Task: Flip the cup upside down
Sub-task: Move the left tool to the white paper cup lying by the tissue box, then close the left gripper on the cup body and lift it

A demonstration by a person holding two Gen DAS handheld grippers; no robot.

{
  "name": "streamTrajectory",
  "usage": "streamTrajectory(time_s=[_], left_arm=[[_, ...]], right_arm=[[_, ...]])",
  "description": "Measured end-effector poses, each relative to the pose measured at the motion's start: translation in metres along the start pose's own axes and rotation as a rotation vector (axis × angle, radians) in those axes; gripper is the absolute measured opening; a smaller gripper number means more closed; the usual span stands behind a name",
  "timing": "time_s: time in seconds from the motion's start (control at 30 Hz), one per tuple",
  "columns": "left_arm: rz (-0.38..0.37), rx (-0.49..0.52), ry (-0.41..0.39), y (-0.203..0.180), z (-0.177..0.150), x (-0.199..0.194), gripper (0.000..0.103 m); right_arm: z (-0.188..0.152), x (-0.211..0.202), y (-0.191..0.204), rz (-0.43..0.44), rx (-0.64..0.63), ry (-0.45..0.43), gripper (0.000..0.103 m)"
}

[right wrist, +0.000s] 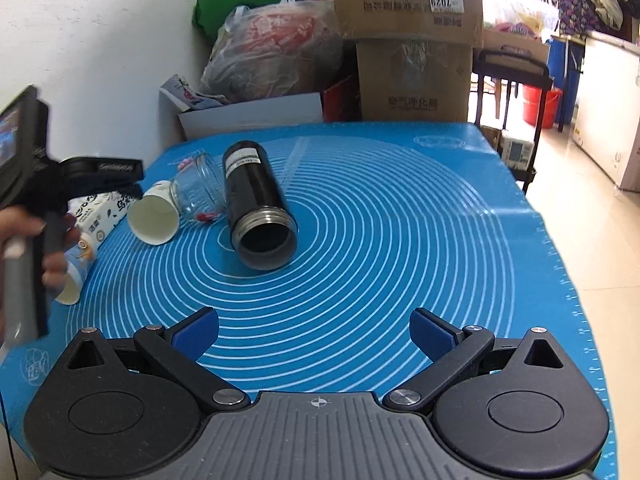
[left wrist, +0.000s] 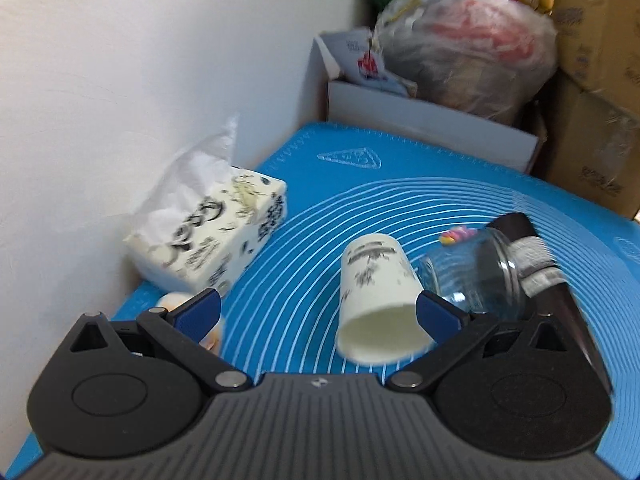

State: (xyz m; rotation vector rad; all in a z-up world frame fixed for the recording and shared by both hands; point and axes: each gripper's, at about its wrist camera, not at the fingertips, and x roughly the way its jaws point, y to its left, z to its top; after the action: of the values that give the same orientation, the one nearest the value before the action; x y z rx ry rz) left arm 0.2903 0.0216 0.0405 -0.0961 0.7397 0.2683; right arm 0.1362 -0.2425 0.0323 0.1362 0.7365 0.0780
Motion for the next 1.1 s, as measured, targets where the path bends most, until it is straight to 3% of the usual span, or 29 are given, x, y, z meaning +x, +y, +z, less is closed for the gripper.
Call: streamTrajectory(time_s=[0.23,0.37,0.43,0.5,0.63,0.83,1.1], left_arm=[[-0.007,-0.002,0.090,-0.007,0.008,0.044,0.102],[-0.008,0.019,0.094,-0.008,0.005,0.053,0.098],[-0.020,0.046,0.110,-0.010,0.004,0.056,0.076],[-0.031,0.053,0.145,-0.010,0.002,0.060,0.070],[-0.047,0.057,0.133,-0.008,0.002,0.059,0.066],[-0.066,0.090,0.114,-0.006,0.000,0.045,0.065],[-0.138,0.142,0.090,-0.007,-0.026,-0.014,0.065]], right_arm=[[-0.002,0.022,-0.003,-0.016,-0.010,0.033,0.103],[-0.003,0.027,-0.005,-0.014,0.003,0.044,0.103],[-0.003,0.028,-0.005,-0.014,0.002,0.045,0.103],[-0.004,0.028,-0.004,-0.016,-0.004,0.045,0.103],[-0.003,0.025,-0.002,-0.018,-0.012,0.042,0.103],[-0.003,0.021,-0.001,-0.020,-0.013,0.035,0.103],[-0.012,0.005,-0.003,-0.027,-0.014,0.036,0.103]])
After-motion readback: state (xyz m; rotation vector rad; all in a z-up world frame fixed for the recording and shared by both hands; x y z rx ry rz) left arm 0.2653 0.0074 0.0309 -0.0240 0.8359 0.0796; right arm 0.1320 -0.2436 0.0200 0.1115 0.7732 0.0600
